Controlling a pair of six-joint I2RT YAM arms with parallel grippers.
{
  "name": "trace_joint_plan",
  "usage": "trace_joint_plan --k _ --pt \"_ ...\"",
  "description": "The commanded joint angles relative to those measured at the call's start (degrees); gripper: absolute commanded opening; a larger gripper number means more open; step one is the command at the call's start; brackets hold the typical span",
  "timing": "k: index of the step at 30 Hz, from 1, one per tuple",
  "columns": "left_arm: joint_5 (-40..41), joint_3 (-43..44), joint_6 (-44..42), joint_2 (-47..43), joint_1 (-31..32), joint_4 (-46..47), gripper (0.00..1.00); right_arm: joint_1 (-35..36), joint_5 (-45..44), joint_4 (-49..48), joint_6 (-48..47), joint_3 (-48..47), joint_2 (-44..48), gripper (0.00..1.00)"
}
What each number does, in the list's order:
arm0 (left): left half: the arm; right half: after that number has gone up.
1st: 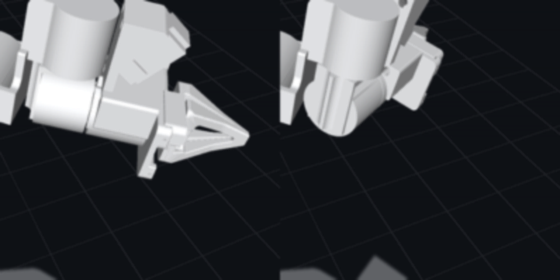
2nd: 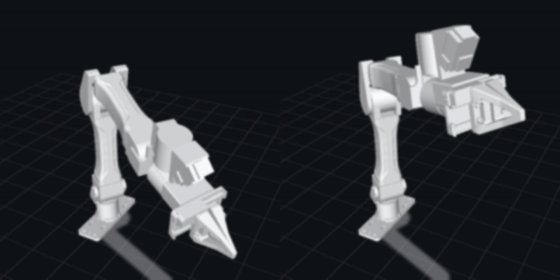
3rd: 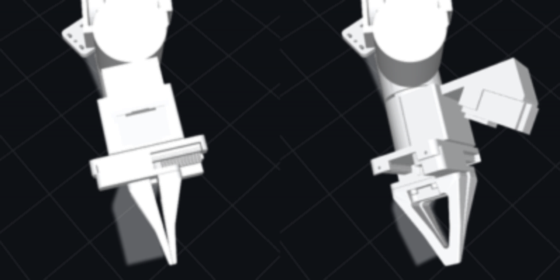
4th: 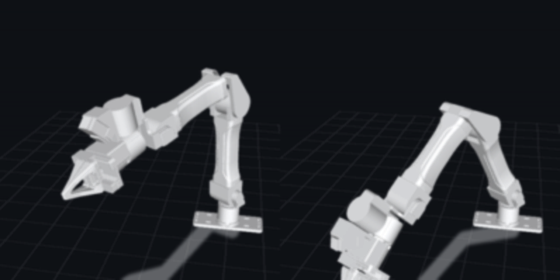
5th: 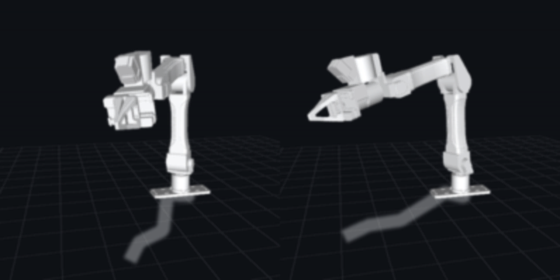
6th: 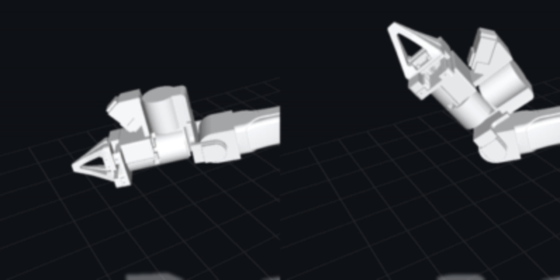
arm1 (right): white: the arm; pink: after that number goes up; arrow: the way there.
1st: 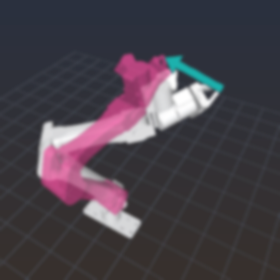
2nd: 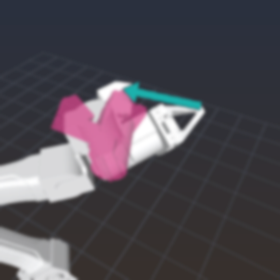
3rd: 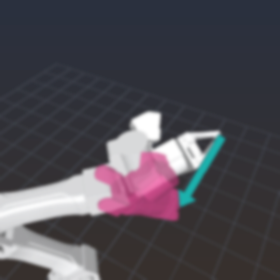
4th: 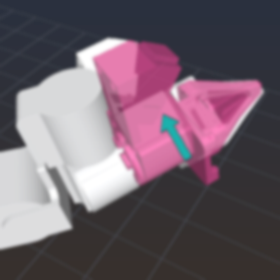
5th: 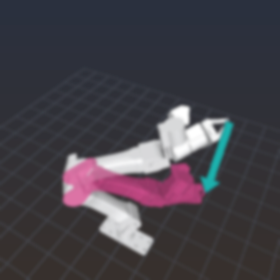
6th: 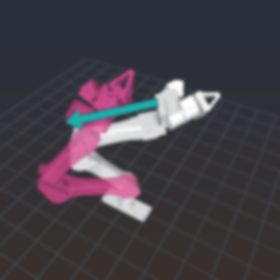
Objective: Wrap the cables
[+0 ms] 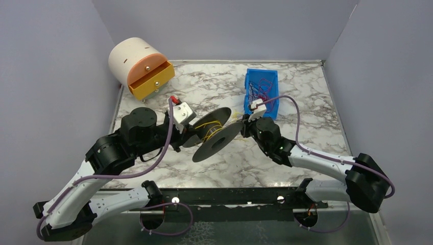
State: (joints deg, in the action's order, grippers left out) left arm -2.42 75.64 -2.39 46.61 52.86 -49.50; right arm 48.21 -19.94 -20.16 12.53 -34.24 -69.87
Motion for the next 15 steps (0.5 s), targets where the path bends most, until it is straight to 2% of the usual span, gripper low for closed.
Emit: trace_joint_plan --k 1,8,12,15 --pt "-1.62 4.20 1.84 -1.13 0.22 3.79 0.00 -0.66 0.90 -4.74 2.41 1.63 -0.33 0.22" --pt "1.05 6.44 3.96 -1.56 0.22 5.38 0.00 -0.92 2.77 -7.14 4.23 4.40 -0.33 0.20" --pt "2.47 6.37 5.12 -1.72 0.23 6.82 0.00 -1.01 4.90 -8.99 5.13 6.07 0.12 0.04" --pt "4.95 6.61 6.36 -1.73 0.23 8.06 0.00 -1.01 7.02 -10.59 5.58 7.45 0.42 0.01"
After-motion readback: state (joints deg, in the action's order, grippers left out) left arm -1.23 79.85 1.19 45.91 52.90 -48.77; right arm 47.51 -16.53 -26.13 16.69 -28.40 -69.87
